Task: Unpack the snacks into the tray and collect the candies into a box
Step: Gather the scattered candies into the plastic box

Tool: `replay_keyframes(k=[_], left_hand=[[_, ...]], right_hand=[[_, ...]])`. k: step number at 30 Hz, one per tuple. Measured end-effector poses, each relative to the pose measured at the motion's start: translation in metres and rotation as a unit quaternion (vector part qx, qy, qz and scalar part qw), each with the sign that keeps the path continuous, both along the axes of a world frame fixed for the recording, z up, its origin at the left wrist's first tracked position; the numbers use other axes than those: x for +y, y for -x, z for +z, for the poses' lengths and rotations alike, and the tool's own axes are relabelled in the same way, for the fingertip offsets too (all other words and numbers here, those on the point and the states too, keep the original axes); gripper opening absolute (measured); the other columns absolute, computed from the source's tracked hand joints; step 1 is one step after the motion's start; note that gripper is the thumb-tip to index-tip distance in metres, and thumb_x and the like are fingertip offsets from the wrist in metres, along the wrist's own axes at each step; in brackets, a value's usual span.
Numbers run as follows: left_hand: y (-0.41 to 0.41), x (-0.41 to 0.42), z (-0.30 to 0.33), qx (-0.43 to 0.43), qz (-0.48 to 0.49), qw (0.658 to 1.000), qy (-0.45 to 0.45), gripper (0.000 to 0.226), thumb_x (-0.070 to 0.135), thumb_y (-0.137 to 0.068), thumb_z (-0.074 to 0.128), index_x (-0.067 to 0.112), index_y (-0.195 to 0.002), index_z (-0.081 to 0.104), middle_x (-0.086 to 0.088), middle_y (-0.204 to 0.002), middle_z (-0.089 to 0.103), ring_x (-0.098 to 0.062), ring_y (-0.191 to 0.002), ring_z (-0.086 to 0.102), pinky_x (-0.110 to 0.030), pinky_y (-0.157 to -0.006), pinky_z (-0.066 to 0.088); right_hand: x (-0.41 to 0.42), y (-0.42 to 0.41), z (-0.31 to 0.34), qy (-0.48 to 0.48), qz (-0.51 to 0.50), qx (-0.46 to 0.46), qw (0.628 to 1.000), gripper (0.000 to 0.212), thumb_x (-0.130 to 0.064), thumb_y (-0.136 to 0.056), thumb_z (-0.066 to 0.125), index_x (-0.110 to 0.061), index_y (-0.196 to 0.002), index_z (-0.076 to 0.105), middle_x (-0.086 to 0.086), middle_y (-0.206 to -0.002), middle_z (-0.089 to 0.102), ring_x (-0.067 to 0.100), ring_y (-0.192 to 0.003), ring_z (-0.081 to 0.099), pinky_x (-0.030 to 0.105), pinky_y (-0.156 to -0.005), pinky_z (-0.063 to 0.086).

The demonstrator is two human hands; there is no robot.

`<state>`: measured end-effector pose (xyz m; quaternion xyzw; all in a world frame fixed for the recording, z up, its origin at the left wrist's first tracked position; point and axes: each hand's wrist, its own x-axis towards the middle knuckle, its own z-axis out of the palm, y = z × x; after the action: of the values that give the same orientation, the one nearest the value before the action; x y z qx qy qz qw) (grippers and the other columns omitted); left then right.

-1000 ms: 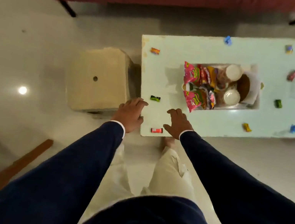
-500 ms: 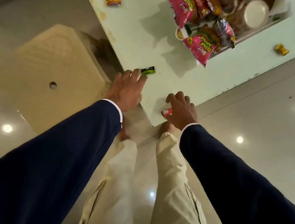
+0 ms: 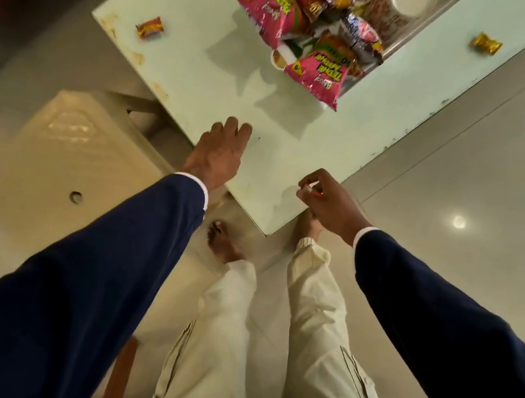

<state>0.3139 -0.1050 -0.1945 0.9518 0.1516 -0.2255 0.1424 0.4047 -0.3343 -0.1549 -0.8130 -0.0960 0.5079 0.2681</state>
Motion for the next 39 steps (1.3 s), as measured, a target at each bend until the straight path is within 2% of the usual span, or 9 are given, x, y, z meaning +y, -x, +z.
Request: replay_keyframes(k=[5, 9, 13, 16, 19, 21, 25, 32, 39], left_hand=[[0.018, -0.014, 0.054, 0.012, 0.224, 0.945, 0.239, 0.03, 0.004, -0.092, 0.058, 0.008, -0.12, 0.051, -0.015, -0.118, 0.055, -0.026, -0.095, 0.056, -0.03, -0.077, 0.041], [0.028, -0.035, 0.157, 0.008, 0.248, 0.908, 0.338, 0.023, 0.002, -0.095, 0.046, 0.012, -0.116, 0.051, -0.013, -0.109, 0.06, -0.028, -0.084, 0.058, -0.036, -0.074, 0.045], [0.027, -0.049, 0.241, -0.01, 0.246, 0.887, 0.392, 0.022, 0.002, -0.096, 0.041, 0.013, -0.107, 0.056, 0.002, -0.094, 0.058, -0.018, -0.079, 0.052, -0.028, -0.069, 0.041], [0.016, -0.062, 0.284, -0.045, 0.24, 0.88, 0.407, 0.019, 0.002, -0.096, 0.044, 0.012, -0.103, 0.059, 0.005, -0.096, 0.059, -0.01, -0.081, 0.052, -0.02, -0.07, 0.04], [-0.003, -0.081, 0.317, -0.088, 0.205, 0.888, 0.403, 0.013, 0.007, -0.098, 0.054, 0.015, -0.106, 0.061, 0.004, -0.101, 0.059, -0.006, -0.082, 0.054, -0.014, -0.07, 0.042], [-0.017, -0.094, 0.332, -0.104, 0.192, 0.883, 0.416, 0.013, 0.009, -0.097, 0.059, 0.017, -0.106, 0.064, 0.005, -0.098, 0.06, -0.008, -0.07, 0.055, -0.018, -0.063, 0.047], [-0.055, -0.122, 0.351, -0.12, 0.181, 0.871, 0.44, 0.011, 0.009, -0.094, 0.066, 0.015, -0.103, 0.069, -0.001, -0.084, 0.066, -0.016, -0.059, 0.061, -0.032, -0.057, 0.053], [-0.159, -0.203, 0.343, -0.101, 0.198, 0.871, 0.439, 0.019, 0.022, -0.105, 0.049, 0.012, -0.102, 0.065, -0.002, -0.063, 0.056, -0.016, -0.048, 0.044, -0.028, -0.045, 0.036], [-0.273, -0.29, 0.333, -0.094, 0.277, 0.855, 0.429, 0.011, 0.022, -0.103, 0.042, 0.017, -0.1, 0.051, 0.0, -0.067, 0.052, -0.017, -0.056, 0.042, -0.028, -0.05, 0.032]], right_hand=[[-0.023, -0.001, 0.042, 0.03, -0.031, -0.017, 0.999, 0.021, -0.035, -0.098, 0.059, -0.017, -0.107, 0.062, -0.002, -0.098, 0.065, 0.014, -0.085, 0.061, 0.023, -0.064, 0.042], [-0.028, 0.005, 0.115, 0.019, -0.072, -0.02, 0.997, 0.014, -0.033, -0.098, 0.058, -0.02, -0.1, 0.064, 0.0, -0.098, 0.066, 0.017, -0.085, 0.059, 0.026, -0.07, 0.042], [-0.029, 0.017, 0.183, -0.035, -0.136, -0.007, 0.99, 0.017, -0.022, -0.1, 0.048, -0.025, -0.096, 0.065, 0.001, -0.102, 0.069, 0.023, -0.09, 0.062, 0.028, -0.075, 0.046], [-0.032, 0.02, 0.232, -0.086, -0.142, -0.018, 0.986, 0.02, -0.025, -0.102, 0.044, -0.025, -0.104, 0.065, -0.004, -0.095, 0.066, 0.017, -0.085, 0.06, 0.029, -0.078, 0.044], [-0.04, 0.013, 0.276, -0.125, -0.14, -0.042, 0.981, 0.02, -0.023, -0.103, 0.046, -0.022, -0.112, 0.064, -0.003, -0.091, 0.07, 0.01, -0.078, 0.059, 0.025, -0.071, 0.046], [-0.05, 0.004, 0.295, -0.152, -0.135, -0.059, 0.977, 0.019, -0.017, -0.101, 0.051, -0.017, -0.116, 0.063, -0.001, -0.096, 0.074, 0.01, -0.075, 0.063, 0.024, -0.067, 0.05], [-0.085, -0.025, 0.31, -0.197, -0.142, -0.056, 0.968, 0.018, -0.006, -0.096, 0.062, -0.013, -0.113, 0.062, 0.006, -0.099, 0.076, 0.016, -0.082, 0.073, 0.025, -0.072, 0.057], [-0.179, -0.127, 0.312, -0.188, -0.161, -0.082, 0.965, 0.017, -0.014, -0.096, 0.064, -0.026, -0.108, 0.066, 0.003, -0.101, 0.072, 0.02, -0.082, 0.074, 0.027, -0.067, 0.056], [-0.262, -0.261, 0.323, -0.162, -0.149, -0.101, 0.97, 0.021, -0.017, -0.091, 0.071, -0.019, -0.111, 0.064, -0.004, -0.098, 0.071, 0.014, -0.081, 0.074, 0.024, -0.067, 0.052]])
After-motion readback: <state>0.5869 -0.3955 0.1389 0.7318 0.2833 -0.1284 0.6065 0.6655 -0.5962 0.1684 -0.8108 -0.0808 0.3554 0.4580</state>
